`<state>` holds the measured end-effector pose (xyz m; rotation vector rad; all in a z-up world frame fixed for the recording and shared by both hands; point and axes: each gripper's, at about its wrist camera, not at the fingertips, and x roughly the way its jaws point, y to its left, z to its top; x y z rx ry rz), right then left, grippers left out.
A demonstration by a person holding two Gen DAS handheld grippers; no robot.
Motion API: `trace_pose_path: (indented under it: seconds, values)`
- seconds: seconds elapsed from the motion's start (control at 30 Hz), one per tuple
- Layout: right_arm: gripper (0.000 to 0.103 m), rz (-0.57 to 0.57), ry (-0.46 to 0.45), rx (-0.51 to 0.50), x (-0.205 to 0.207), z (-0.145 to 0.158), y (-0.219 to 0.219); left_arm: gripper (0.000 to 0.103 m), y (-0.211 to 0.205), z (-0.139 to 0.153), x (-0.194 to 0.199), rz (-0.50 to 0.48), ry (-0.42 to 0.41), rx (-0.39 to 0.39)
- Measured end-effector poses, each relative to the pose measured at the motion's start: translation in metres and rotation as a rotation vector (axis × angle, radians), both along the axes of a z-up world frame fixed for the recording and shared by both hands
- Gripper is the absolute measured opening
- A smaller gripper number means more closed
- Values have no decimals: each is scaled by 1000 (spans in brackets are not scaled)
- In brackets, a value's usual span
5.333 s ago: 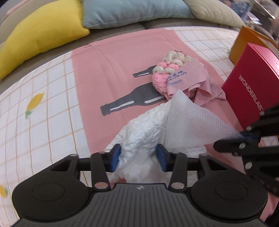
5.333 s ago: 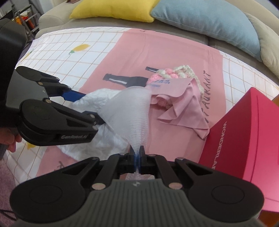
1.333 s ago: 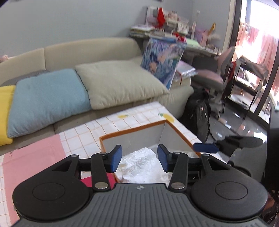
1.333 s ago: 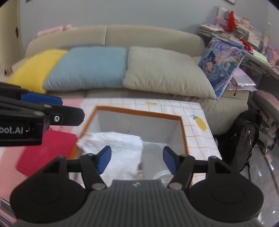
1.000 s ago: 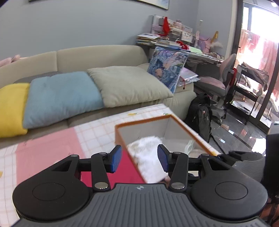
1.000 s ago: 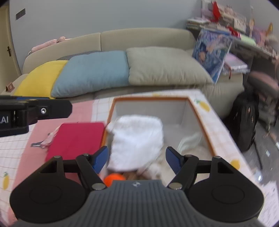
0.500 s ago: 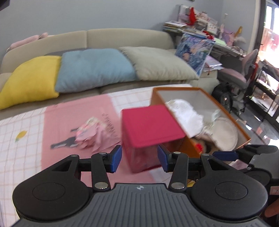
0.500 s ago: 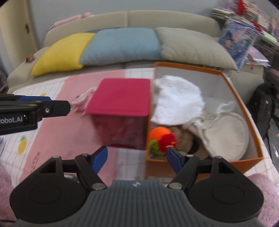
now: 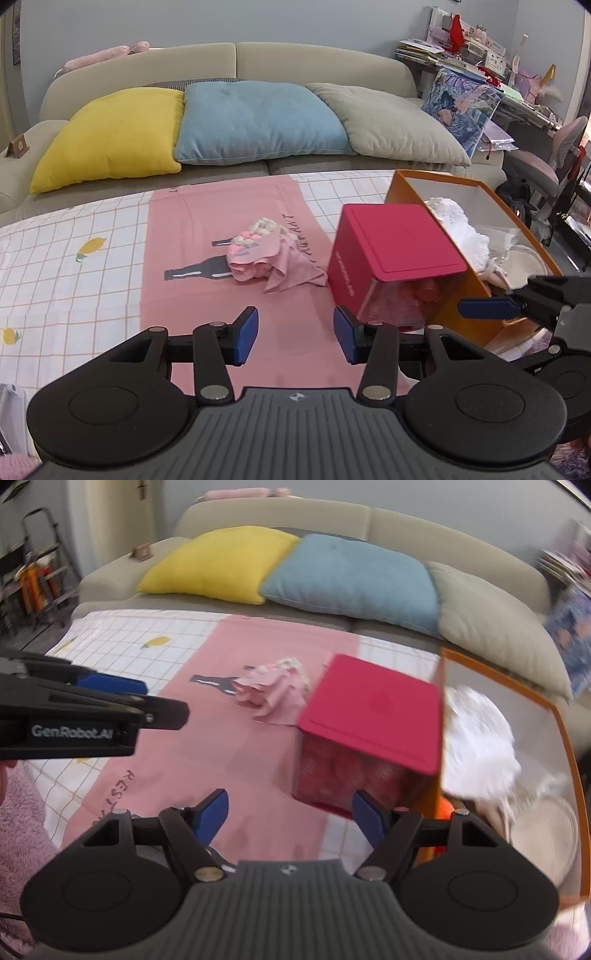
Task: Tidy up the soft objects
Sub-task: 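Move both tools back over the table toward the pink cloth, then grasp the pink cloth with the left gripper and lift it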
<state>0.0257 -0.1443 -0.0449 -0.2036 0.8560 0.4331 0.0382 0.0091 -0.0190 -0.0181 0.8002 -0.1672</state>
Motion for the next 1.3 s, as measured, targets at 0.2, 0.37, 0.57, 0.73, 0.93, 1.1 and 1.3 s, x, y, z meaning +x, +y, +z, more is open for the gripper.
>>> trace_pose_path:
  seconds: [0.2,0.37,0.57,0.73,0.93,1.1,1.3]
  values:
    - [70,104,-34,-22,29,10,22,54,16,-1,17,-31,4,36]
    - [70,195,-60,-80,66,15,41,54,30,-4,38,-54,9,55]
    - [70,258,-18,-186,119,7,64,58,43,-12,69,-102,31,53]
    - [60,303,17,-197,153,-4,74,65,41,-21,94,-186,29,72]
    - [49,264,39,-192,179,-9,71,74,28,-43,129,-303,43,109]
    - [43,218,27,-170,193,-8,66,81,13,-61,152,-331,66,90]
    - [43,184,37,-125,204,-7,57,64,-10,-86,166,-366,103,194]
